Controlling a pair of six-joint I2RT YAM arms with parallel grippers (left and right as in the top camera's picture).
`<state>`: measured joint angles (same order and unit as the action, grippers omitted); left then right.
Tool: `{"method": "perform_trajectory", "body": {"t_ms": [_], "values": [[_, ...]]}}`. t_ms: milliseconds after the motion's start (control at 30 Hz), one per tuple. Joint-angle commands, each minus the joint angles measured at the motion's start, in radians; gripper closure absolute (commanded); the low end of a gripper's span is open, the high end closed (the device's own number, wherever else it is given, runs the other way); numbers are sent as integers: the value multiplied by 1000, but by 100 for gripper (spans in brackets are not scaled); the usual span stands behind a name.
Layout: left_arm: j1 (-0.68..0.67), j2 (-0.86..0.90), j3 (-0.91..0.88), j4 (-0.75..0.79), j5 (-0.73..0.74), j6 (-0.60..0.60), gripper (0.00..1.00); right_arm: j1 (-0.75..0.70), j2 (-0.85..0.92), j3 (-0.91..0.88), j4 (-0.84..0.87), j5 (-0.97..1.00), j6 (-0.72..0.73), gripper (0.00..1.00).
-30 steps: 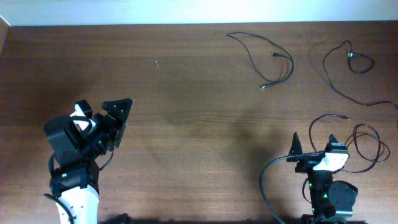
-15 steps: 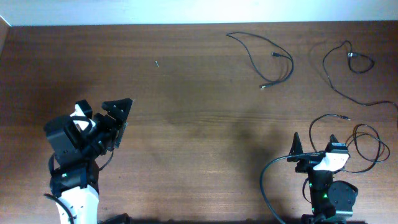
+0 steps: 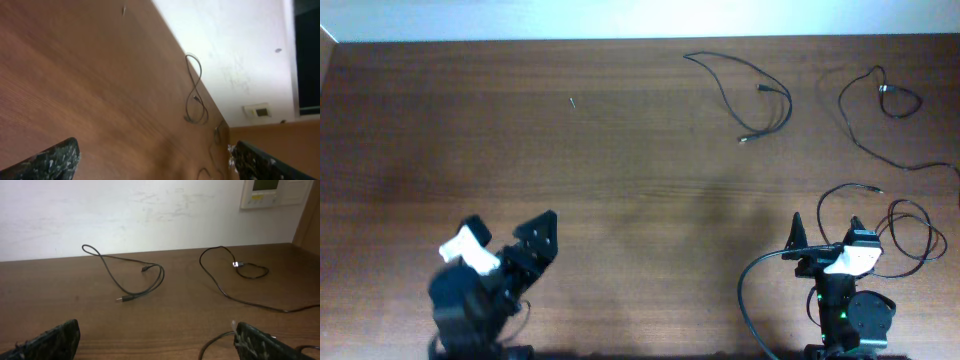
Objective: Untangle cables
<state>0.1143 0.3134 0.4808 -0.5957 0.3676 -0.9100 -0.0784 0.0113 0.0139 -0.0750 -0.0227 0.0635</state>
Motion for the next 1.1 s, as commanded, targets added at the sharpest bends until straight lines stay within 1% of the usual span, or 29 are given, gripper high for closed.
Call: {"method": "perform_trajectory", "body": {"t_ms": [0,67,133,200,267,300,367,433,467,533,567,667,767,900,967,1067], "values": [[-93,-201,-81,3,-235,150,1,6,-8,-8,-2,6,-4,2],[-146,-271,-115,35,-286,312,1,6,-8,-8,-2,6,-4,1],[-158,-307,-154,80,-286,423,1,6,-8,-8,-2,6,-4,2],[-155,-308,-198,126,-286,499,1,6,-8,-8,-2,6,-4,1],[-142,-308,-222,154,-296,526,1,6,-8,-8,-2,6,-4,2],[-144,-309,-239,191,-306,527,1,6,-8,-8,-2,6,-4,2],[-151,-309,-320,322,-309,577,1,6,-8,-8,-2,6,-4,2],[-151,-309,-367,378,-307,626,1,6,-8,-8,-2,6,-4,2],[-151,-309,-380,380,-308,645,1,6,-8,-8,-2,6,-4,2],[-151,-309,-410,411,-308,767,1,6,-8,-8,-2,6,-4,2],[-151,-309,-426,443,-308,809,1,6,-8,-8,-2,6,-4,2],[-151,-309,-472,517,-309,860,1,6,-8,-8,-2,6,-4,2],[-151,-309,-472,516,-312,927,1,6,-8,-8,-2,6,-4,2],[-151,-309,-472,513,-313,926,1,6,-8,-8,-2,6,-4,2],[-151,-309,-473,516,-350,927,1,6,-8,-8,-2,6,-4,2],[-151,-309,-473,517,-353,926,1,6,-8,-8,-2,6,-4,2]]}}
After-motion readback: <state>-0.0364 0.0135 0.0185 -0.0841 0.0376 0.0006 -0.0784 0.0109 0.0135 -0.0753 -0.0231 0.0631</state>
